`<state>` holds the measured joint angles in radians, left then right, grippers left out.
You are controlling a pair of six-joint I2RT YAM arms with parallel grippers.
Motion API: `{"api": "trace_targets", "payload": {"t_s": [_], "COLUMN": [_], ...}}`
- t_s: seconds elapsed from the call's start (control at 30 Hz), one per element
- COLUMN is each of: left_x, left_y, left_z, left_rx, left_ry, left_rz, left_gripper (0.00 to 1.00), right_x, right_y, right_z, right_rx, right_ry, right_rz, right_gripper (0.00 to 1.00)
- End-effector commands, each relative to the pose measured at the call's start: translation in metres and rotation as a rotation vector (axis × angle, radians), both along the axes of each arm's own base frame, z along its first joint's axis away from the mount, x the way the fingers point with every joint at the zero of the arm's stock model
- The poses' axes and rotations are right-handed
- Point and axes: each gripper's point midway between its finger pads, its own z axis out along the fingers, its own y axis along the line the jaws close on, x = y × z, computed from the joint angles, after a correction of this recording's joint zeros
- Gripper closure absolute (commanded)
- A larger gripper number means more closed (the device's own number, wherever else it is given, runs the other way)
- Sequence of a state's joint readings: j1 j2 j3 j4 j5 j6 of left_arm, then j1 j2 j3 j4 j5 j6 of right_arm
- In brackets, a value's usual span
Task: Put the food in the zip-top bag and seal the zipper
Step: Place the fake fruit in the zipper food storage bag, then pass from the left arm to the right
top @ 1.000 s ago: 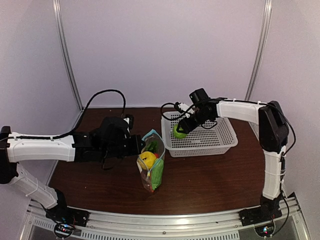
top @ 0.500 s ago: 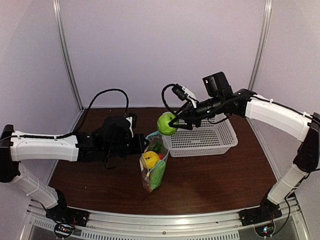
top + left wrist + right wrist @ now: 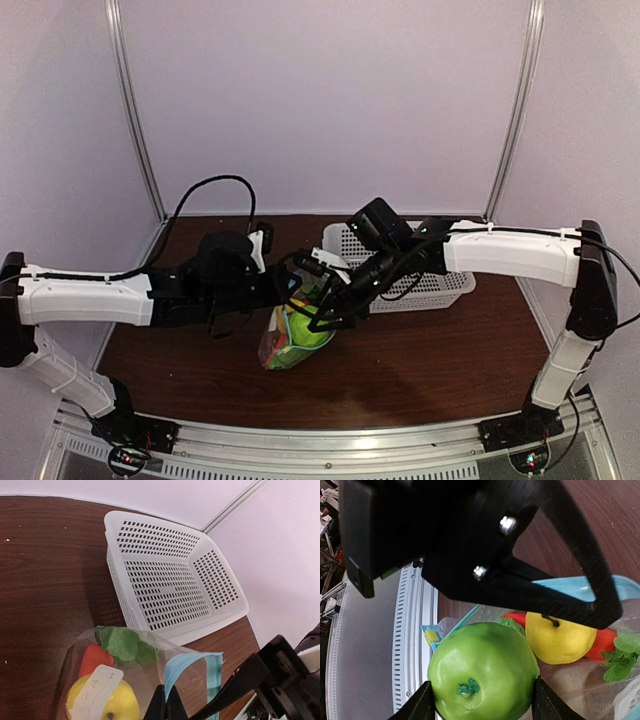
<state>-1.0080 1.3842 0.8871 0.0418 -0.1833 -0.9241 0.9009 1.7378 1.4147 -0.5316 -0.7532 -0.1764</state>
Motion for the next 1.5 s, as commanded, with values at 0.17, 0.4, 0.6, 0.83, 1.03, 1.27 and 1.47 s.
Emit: {"api": "trace_targets", "payload": {"t_s": [0.17, 0.4, 0.6, 0.83, 1.03, 1.27, 1.47], "left_x": [-0.003, -0.009, -0.011, -0.006, -0.002, -0.005, -0.015], "left_y": [-0.002, -0.014, -0.018, -0.008, 0.006, 0.008, -0.008], "left_z": [0.022, 0.019, 0.019, 0.012, 0.003, 0.003, 0.012], "left_rx": [-0.115, -0.155, -0.161, -0.188, -0.107, -0.065, -0.064], "left_ry": [-0.049, -0.029, -0.021, 0.004, 0.013, 0.002, -0.007], "left_rz": [-0.019, -0.074, -0.099, -0.052, -0.036, -0.109, -0.224], "left_gripper": [1.0, 1.0, 1.0, 1.0, 1.0, 1.0, 1.0], "right_x": [0.015, 0.052, 0.063, 0.023, 0.03, 0.05, 0.066], "right_y": [0.005, 0.007, 0.012, 0.028, -0.008, -0.042, -0.037], "right_z": [-0.025, -0.012, -0.016, -0.001, 0.053, 0.063, 0.017], "right_rx": [-0.088, -0.076, -0.06, -0.027, -0.024, -0.089, -0.206], "right_ry": [-0.06, -0.134, -0.134, 0.01, -0.169, -0.327, -0.268], "right_rz": [-0.125, -0.319, -0.384, -0.184, -0.181, -0.222, -0.252], "right_gripper": [0.52, 0.59, 0.52, 0.3, 0.15, 0.07, 0.01]}}
